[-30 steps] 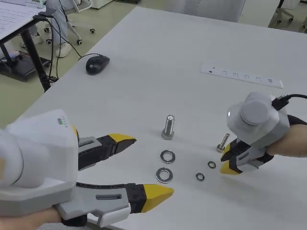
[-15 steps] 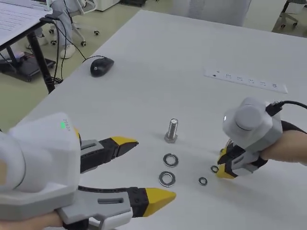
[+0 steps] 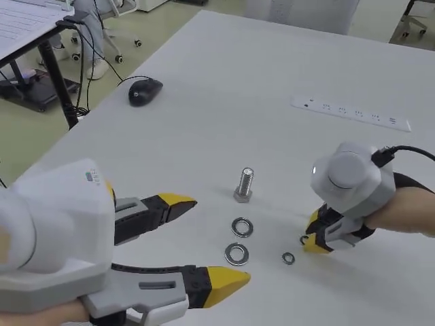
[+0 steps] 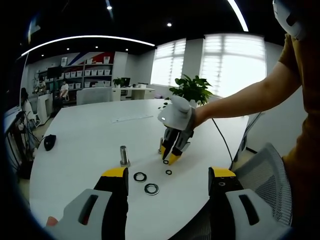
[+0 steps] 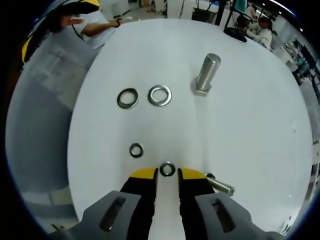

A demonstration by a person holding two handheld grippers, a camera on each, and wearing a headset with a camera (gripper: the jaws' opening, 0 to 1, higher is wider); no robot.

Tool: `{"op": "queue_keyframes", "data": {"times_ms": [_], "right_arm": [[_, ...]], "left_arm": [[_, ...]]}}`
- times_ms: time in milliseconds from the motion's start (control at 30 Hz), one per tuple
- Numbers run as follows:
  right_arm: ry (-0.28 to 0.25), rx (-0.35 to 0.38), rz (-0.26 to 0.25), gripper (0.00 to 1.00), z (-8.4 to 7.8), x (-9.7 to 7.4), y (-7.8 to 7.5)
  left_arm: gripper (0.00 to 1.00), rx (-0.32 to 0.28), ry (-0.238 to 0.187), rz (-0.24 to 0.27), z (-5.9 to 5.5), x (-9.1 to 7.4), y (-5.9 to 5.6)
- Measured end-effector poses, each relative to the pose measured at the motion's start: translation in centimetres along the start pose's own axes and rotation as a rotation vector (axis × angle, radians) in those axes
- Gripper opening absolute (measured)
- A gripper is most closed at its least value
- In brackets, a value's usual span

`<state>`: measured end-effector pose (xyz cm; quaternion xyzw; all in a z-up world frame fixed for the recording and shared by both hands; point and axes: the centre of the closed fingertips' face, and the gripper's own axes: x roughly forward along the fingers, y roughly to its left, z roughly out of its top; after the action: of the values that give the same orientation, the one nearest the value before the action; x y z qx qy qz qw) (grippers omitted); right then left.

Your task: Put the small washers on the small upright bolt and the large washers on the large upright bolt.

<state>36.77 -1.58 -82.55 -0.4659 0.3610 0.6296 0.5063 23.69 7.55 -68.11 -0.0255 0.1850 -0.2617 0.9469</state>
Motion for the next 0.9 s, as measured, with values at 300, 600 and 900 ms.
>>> {"op": "queue_keyframes", "data": {"times_ms": [300,600,900], "right_arm": [[0.010,-0.014,0.002,0.15,0.04,0.08,0.14],[0.034,-0.035,-0.008,0.13,0.09,0.00,0.16],[0.043,-0.040,0.004,0.12,-0.04,-0.63,0.22]], "left_arm": [[0.64,-0.001,0.003,0.002,-0.12,0.04,0.01],[0.64,0.000,-0.001,0.003,-0.05,-0.11,-0.14],[0.64,0.003,0.001,0.000,-0.03,-0.13,-0.26]]}}
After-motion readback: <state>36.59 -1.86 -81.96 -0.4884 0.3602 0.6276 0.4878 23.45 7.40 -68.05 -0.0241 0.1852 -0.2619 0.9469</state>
